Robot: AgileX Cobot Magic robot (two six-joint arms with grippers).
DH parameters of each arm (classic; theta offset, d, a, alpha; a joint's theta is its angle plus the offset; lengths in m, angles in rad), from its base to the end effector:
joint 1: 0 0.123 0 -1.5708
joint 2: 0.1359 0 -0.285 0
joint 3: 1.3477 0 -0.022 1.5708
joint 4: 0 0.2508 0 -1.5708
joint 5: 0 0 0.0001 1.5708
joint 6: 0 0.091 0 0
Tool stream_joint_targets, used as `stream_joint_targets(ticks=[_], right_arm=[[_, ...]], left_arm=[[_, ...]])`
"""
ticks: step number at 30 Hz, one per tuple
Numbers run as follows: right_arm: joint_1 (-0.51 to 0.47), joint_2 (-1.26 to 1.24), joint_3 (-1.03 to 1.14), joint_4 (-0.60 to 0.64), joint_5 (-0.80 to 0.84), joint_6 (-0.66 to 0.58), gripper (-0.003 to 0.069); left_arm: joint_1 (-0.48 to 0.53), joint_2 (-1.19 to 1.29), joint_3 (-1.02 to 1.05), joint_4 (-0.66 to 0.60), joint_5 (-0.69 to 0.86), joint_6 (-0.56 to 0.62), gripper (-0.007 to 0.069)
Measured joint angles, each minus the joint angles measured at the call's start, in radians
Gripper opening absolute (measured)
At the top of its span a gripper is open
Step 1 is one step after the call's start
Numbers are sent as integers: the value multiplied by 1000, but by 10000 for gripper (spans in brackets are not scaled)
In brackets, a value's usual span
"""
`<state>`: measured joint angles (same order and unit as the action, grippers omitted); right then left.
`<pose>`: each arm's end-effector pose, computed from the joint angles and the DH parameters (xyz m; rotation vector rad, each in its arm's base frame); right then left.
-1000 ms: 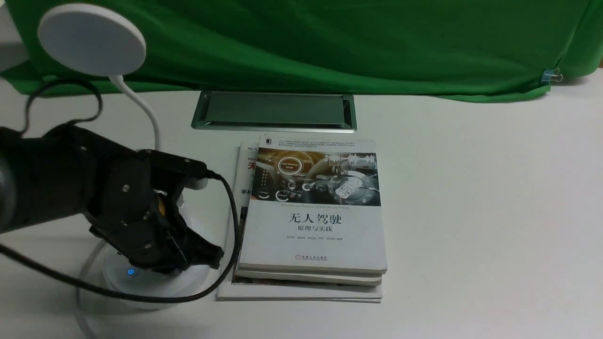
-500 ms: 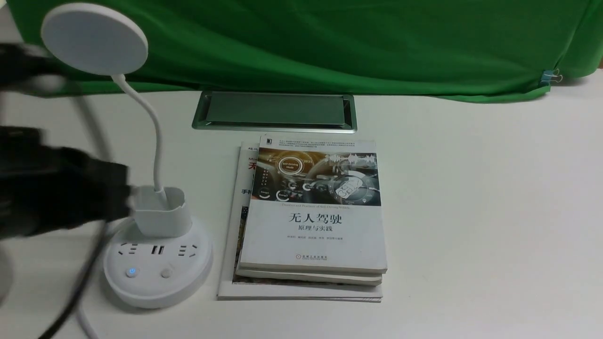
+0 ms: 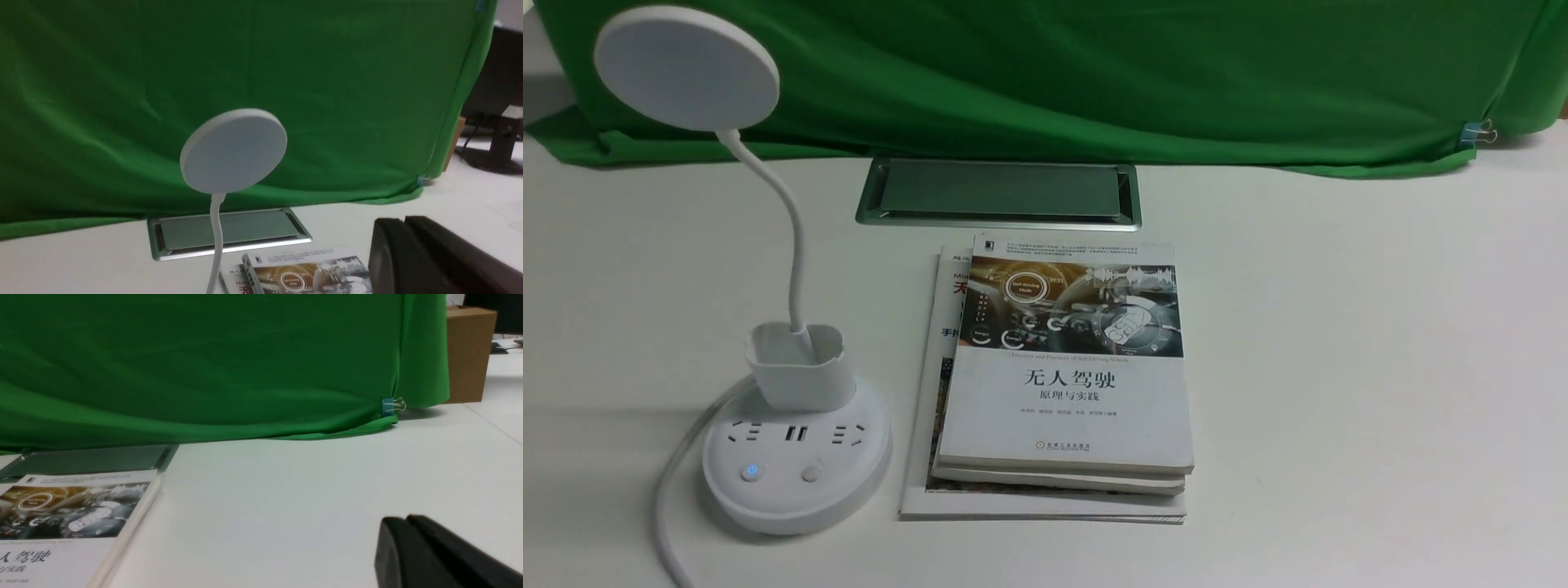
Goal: Turn off the desk lamp on the white desktop by hand.
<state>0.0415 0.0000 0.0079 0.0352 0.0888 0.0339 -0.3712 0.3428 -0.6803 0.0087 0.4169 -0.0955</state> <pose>0.0568 0.0026 0.2025 0.0193 1.5808 0.0889 0.0537 -0.0206 0.3783 0.2197 1.5587 -0.3580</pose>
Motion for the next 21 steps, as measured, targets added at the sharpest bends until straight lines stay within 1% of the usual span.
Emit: stream_joint_targets(ticks=[3, 6, 8, 9, 10, 12, 13, 16, 19, 20, 21], right_arm=[[0, 0, 0, 0, 0, 0, 36], [0, 0, 0, 0, 0, 0, 36], [0, 0, 0, 0, 0, 0, 36], [0, 0, 0, 0, 0, 0, 36], [0, 0, 0, 0, 0, 0, 36], [0, 0, 0, 0, 0, 0, 36], [0, 0, 0, 0, 0, 0, 36], [0, 0, 0, 0, 0, 0, 36], [0, 0, 0, 0, 0, 0, 36], [0, 0, 0, 0, 0, 0, 36], [0, 0, 0, 0, 0, 0, 36]], left_arm=[[0, 0, 2, 0, -1, 0, 4], [0, -5, 40, 24, -57, 6, 4], [2, -12, 61, 37, -77, 27, 4], [6, -22, 87, 44, -93, 65, 4], [29, -50, 154, 45, -134, 181, 4], [74, -85, 219, 36, -171, 256, 4], [112, -115, 272, 33, -193, 285, 4], [199, -180, 380, 28, -231, 301, 4], [318, -279, 515, 26, -247, 280, 4], [318, -286, 515, 26, -247, 277, 4], [364, -321, 577, 26, -250, 275, 4]])
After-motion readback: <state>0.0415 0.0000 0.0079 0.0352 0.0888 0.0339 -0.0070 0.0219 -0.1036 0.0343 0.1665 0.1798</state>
